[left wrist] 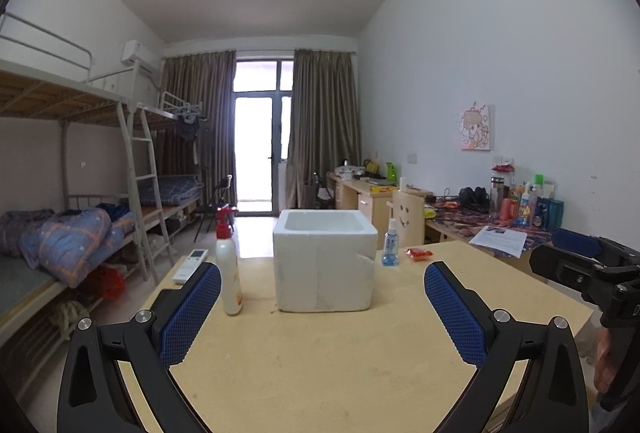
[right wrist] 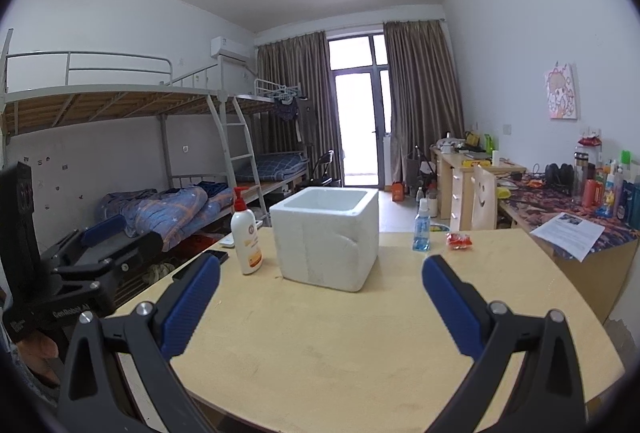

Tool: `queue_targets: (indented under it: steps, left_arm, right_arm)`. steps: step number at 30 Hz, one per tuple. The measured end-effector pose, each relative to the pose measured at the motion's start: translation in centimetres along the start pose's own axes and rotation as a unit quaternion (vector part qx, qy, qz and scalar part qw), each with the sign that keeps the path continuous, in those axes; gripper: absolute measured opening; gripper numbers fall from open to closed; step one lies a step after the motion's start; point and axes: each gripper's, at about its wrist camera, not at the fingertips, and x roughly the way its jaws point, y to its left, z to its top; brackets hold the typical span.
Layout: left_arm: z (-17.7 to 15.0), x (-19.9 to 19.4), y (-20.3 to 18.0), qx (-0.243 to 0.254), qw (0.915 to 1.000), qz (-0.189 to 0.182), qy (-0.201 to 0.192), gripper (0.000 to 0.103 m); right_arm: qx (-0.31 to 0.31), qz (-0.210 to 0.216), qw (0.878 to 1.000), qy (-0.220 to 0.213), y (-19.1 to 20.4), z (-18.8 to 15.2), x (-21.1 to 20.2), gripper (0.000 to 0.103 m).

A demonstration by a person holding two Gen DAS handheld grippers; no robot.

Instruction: Organize soft objects

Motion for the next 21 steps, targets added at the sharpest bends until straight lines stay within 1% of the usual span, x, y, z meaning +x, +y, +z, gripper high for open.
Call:
queue_targets:
  steps: [4, 9, 16, 19, 21]
  left_arm:
    - [-0.9, 0.1, -0.2, -0.001, 1.0, -0.002, 0.007, 0.102]
    - [-2.1, 0.4, -0.3, -0.003, 0.9998, -0.001, 0.018, 0.102]
    - [-3.2, 0.2, -0.8, 0.002, 0.9999, 0.005, 0.016, 0.102]
    - [-3.5, 0.0, -0.8, -0.005, 0.9998, 0.003, 0.02, 0.102]
    - [-3.9, -0.3, -0.9, -0.007, 0.9998, 0.001, 0.021, 0.102]
  right_arm:
    - [-0.001, -0.011, 1.0, 0.001, 0.3, -0.9, 0.2, 0.102]
    - [0.012, 0.0, 1.0, 0.01, 0.3, -1.7, 0.5, 0.102]
    - [0.008, -0.016, 1.0, 0.012, 0.9, -3.1, 0.4, 0.102]
    - [0.018, -0.007, 1.0, 0.013, 0.8, -3.8, 0.2, 0.102]
    - [0.018, -0.012, 1.0, 0.008, 0.9, -4.1, 0.0, 0.102]
